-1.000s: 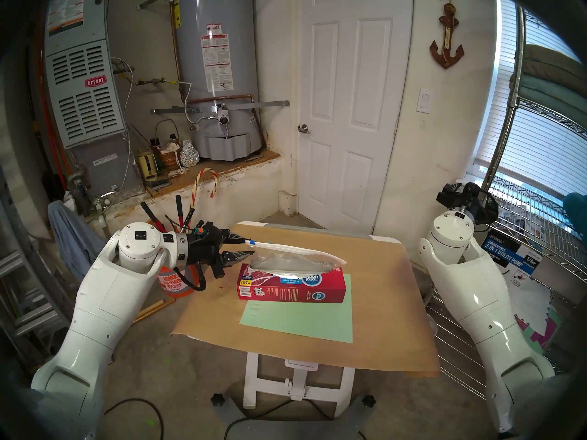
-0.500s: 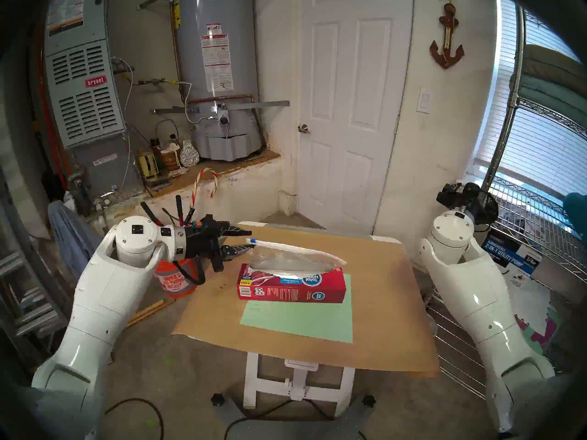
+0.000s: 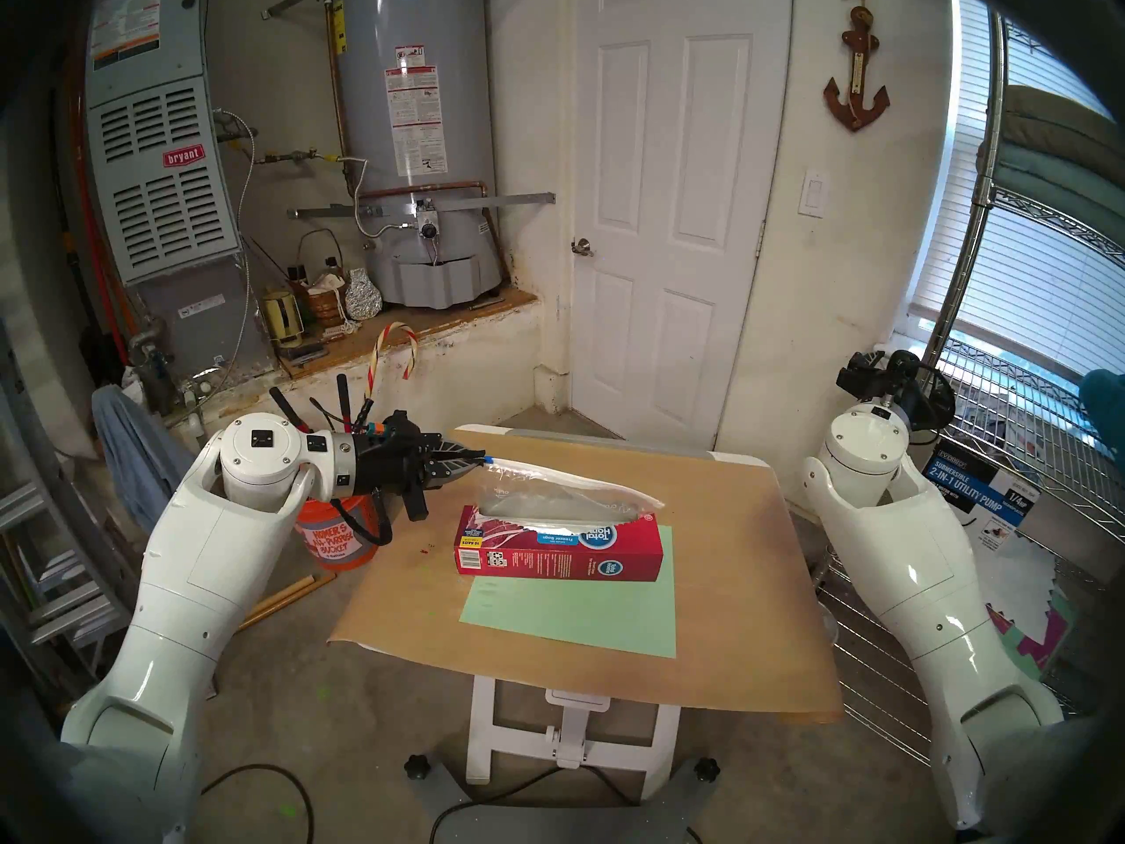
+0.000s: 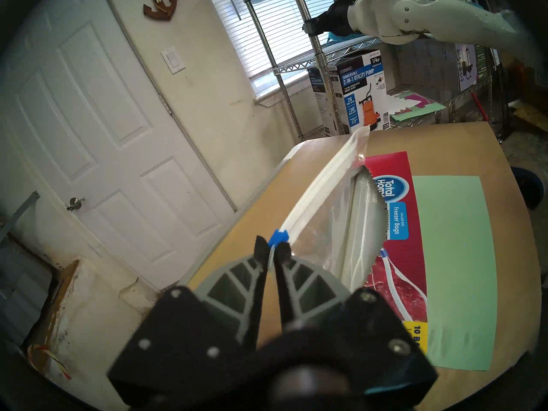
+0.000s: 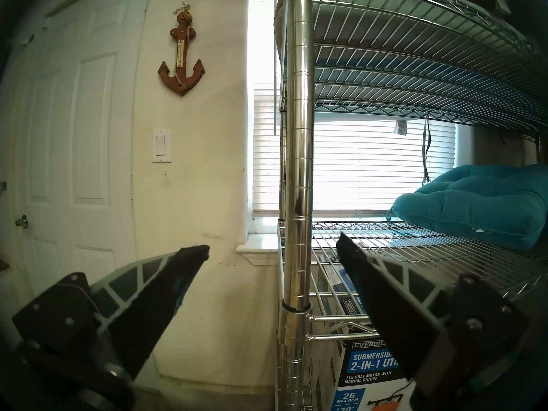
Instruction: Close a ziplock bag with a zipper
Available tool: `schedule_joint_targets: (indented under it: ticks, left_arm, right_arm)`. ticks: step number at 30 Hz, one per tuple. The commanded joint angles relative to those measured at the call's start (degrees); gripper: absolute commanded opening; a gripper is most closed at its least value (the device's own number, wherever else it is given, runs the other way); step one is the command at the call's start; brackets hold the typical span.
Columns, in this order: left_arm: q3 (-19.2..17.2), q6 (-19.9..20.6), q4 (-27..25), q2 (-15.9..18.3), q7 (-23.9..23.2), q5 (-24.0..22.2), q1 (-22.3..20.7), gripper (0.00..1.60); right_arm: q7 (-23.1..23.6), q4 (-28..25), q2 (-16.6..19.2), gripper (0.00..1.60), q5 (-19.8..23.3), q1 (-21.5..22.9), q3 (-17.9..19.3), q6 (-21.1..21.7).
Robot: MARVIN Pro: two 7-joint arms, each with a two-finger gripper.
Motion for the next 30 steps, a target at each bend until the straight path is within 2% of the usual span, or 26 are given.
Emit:
schedule_joint_targets:
  ticks: [1,7,10,11,12,13,14,17,18,22,25,28,30]
  left_arm:
    - [-0.7,-0.3,0.2,0.2,-0.8,-0.9,-1.2,0.0]
    - [-1.0,-0.3,0.3,0.0,-1.3,-1.1,-1.2,0.0]
    - [-1.3,-0.3,0.2,0.1,-1.5,-1.1,-1.0,0.23]
    - [-1.5,-0.3,0.1,0.2,-1.6,-1.2,-0.9,0.37]
    - [-1.6,-0.5,0.2,0.3,-1.7,-1.2,-0.8,0.68]
    - [-1.7,-0.6,0.3,0.4,-1.7,-1.2,-0.7,0.77]
    - [-1.8,-0.6,0.3,0.4,-1.8,-1.2,-0.7,1.07]
    - [-2.1,-0.3,0.0,0.3,-1.9,-1.2,-0.9,1.27]
    - [-2.1,-0.3,0.0,0.3,-2.0,-1.2,-0.9,1.4]
    - [-2.2,-0.5,0.4,0.1,-2.3,-1.3,-1.0,1.5]
    - [-2.0,-0.2,0.7,0.0,-2.9,-1.4,-1.3,1.47]
    - [-1.8,-0.6,1.5,-0.2,-3.1,-1.3,-1.4,1.34]
    - [-1.7,-0.9,2.0,-0.2,-3.2,-1.1,-1.4,1.2]
  right_arm:
    - [0.0,-1.1,-0.1,1.6,-0.1,0.8,0.0,0.0]
    - [0.0,-1.1,-0.1,1.6,-0.1,0.8,0.0,0.0]
    - [0.0,-1.1,-0.1,1.6,-0.1,0.8,0.0,0.0]
    - [0.0,-1.1,-0.1,1.6,-0.1,0.8,0.0,0.0]
    - [0.0,-1.1,-0.1,1.6,-0.1,0.8,0.0,0.0]
    - [0.0,-1.1,-0.1,1.6,-0.1,0.8,0.0,0.0]
    - [0.0,-1.1,-0.1,1.6,-0.1,0.8,0.0,0.0]
    - [0.0,-1.1,-0.1,1.6,-0.1,0.8,0.0,0.0]
    - [0.0,-1.1,-0.1,1.6,-0.1,0.8,0.0,0.0]
    - [0.0,-1.1,-0.1,1.6,-0.1,0.8,0.0,0.0]
    - [0.0,-1.1,-0.1,1.6,-0.1,0.8,0.0,0.0]
    - [0.0,-1.1,-0.1,1.6,-0.1,0.8,0.0,0.0]
    - [0.0,-1.1,-0.1,1.6,-0.1,0.8,0.0,0.0]
